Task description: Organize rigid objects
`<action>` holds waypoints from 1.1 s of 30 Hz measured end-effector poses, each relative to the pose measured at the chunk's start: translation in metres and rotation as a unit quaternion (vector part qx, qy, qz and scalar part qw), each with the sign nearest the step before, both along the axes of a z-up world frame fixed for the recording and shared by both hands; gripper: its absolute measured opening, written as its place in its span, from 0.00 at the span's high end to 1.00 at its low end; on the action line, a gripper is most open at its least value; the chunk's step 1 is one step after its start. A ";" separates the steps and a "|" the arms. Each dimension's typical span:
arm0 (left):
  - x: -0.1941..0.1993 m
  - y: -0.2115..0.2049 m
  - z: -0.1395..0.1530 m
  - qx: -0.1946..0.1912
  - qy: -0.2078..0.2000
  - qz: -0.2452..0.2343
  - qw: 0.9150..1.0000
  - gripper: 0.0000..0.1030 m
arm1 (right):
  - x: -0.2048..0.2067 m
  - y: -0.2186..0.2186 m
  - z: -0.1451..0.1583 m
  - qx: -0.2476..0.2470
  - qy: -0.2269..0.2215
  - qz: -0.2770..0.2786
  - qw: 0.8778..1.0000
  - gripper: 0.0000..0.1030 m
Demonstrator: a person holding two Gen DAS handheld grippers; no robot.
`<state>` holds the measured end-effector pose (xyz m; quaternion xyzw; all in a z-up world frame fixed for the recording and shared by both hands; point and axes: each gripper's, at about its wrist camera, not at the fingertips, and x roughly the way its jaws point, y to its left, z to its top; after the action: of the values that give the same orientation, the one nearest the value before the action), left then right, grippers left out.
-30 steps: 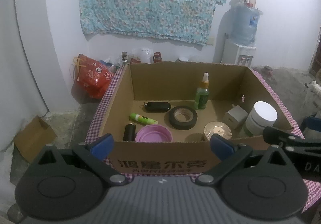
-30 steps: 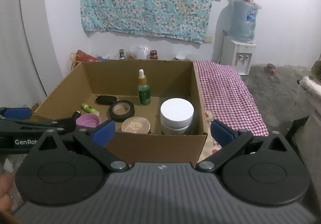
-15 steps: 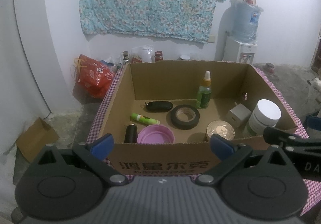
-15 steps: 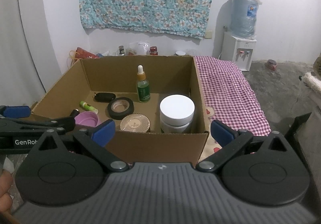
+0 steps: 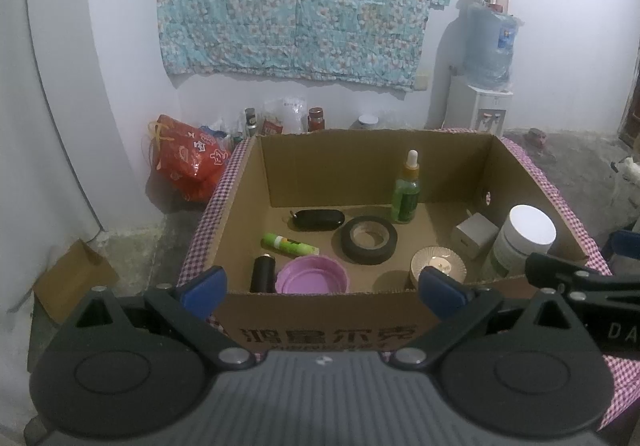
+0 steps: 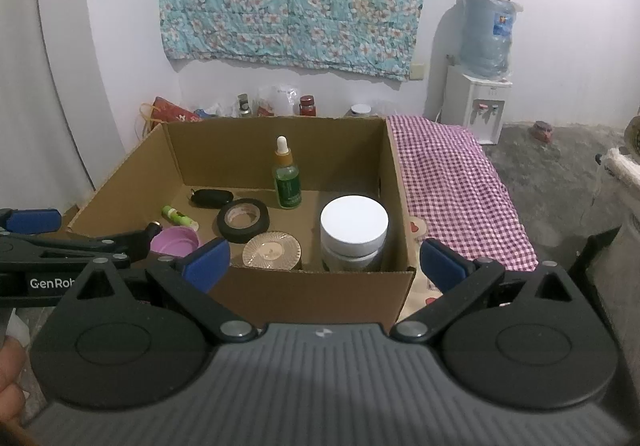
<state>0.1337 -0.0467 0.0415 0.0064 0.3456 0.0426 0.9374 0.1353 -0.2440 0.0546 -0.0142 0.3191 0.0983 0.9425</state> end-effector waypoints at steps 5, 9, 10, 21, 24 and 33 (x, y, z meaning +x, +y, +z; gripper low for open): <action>0.000 0.000 0.000 -0.001 0.000 0.000 1.000 0.01 | 0.000 0.001 0.001 -0.001 0.000 -0.001 1.000 0.01; 0.000 -0.001 0.000 0.000 0.000 0.000 1.000 0.01 | 0.000 0.002 0.001 0.000 0.000 -0.001 1.000 0.01; 0.000 -0.001 0.000 0.000 -0.001 0.000 1.000 0.01 | 0.000 0.002 0.001 0.000 0.000 0.000 1.000 0.01; 0.000 -0.002 0.000 0.000 0.000 0.001 1.000 0.01 | 0.000 0.002 0.001 0.001 0.002 0.001 1.000 0.01; -0.001 0.001 0.001 -0.004 -0.001 0.002 1.000 0.01 | 0.000 0.005 0.001 -0.002 0.004 0.003 1.000 0.01; -0.003 0.003 -0.001 -0.006 -0.003 0.001 1.000 0.01 | -0.001 0.006 0.000 -0.002 0.007 0.006 1.000 0.01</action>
<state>0.1309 -0.0434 0.0409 0.0005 0.3434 0.0417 0.9383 0.1344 -0.2375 0.0544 -0.0173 0.3256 0.1038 0.9396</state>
